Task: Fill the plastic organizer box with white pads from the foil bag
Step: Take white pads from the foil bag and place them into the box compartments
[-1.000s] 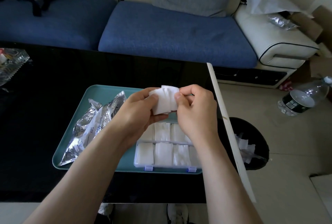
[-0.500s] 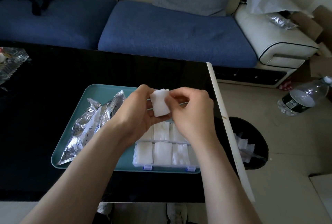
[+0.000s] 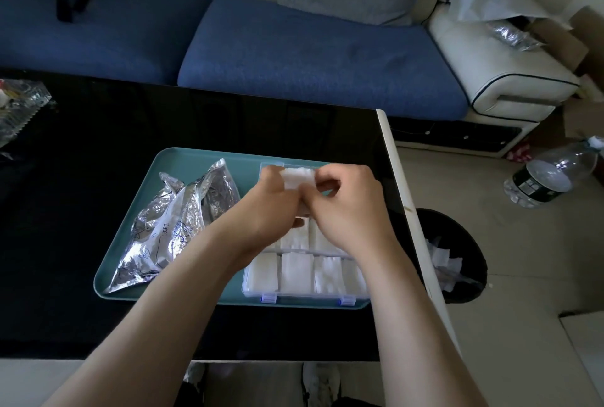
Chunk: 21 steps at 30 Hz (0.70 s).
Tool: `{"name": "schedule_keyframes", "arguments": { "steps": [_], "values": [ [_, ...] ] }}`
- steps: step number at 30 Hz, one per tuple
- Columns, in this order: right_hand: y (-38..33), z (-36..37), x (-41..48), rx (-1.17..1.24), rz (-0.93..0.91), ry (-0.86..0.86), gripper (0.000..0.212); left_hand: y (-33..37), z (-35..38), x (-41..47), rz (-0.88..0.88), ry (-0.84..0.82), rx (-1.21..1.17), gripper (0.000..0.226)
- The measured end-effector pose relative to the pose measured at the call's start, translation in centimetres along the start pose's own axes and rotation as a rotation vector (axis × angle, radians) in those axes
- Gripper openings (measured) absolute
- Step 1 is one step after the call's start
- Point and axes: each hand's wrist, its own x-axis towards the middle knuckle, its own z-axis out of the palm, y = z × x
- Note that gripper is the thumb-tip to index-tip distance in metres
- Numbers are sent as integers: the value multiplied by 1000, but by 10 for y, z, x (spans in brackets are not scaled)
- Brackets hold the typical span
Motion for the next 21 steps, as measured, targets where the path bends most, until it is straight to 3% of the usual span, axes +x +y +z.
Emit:
{"name": "schedule_keyframes", "arguments": {
  "steps": [3, 7, 12, 16, 21],
  "values": [
    [4, -11, -1, 27, 113, -19, 9, -8, 0, -2, -3, 141, 325, 31],
    [13, -27, -6, -85, 255, -68, 20, -25, 2, -3, 223, 94, 831, 29],
    [33, -37, -15, -309, 489, -280, 14, -25, 13, -11, 266, -121, 963, 28],
    [43, -43, -19, -408, 573, -285, 17, -30, 26, -17, 291, -258, 1044, 34],
    [57, -39, -19, -428, 602, -255, 26, -38, 30, -16, 307, -289, 1192, 42]
  ]
}}
